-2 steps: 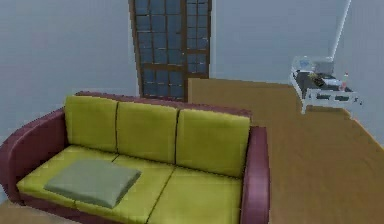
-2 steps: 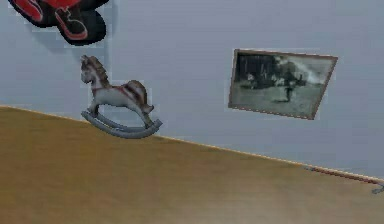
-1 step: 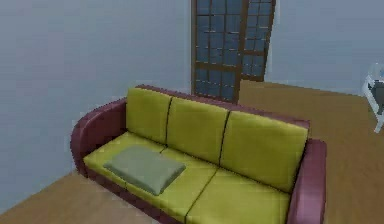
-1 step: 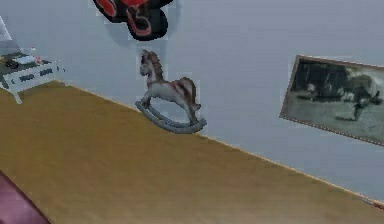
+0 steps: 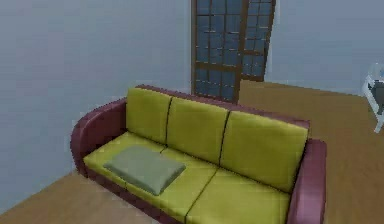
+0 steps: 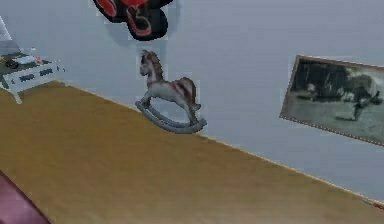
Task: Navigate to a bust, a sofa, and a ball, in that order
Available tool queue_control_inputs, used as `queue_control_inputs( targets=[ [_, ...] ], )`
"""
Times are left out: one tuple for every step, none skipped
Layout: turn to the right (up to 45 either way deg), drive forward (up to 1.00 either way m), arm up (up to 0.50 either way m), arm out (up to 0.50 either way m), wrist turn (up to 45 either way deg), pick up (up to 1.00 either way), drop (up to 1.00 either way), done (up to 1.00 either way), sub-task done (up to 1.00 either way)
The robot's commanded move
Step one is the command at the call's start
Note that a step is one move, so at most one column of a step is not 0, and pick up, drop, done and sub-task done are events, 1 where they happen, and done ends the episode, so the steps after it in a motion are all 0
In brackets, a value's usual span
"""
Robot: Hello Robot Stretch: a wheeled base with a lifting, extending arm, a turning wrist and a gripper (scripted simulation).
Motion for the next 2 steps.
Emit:
queue_control_inputs(
  targets=[
    [45.0,0.0,0.0,0.0,0.0,0.0,0.0,0.0,0.0],
    [42.0,0.0,0.0,0.0,0.0,0.0,0.0,0.0,0.0]
  ],
)
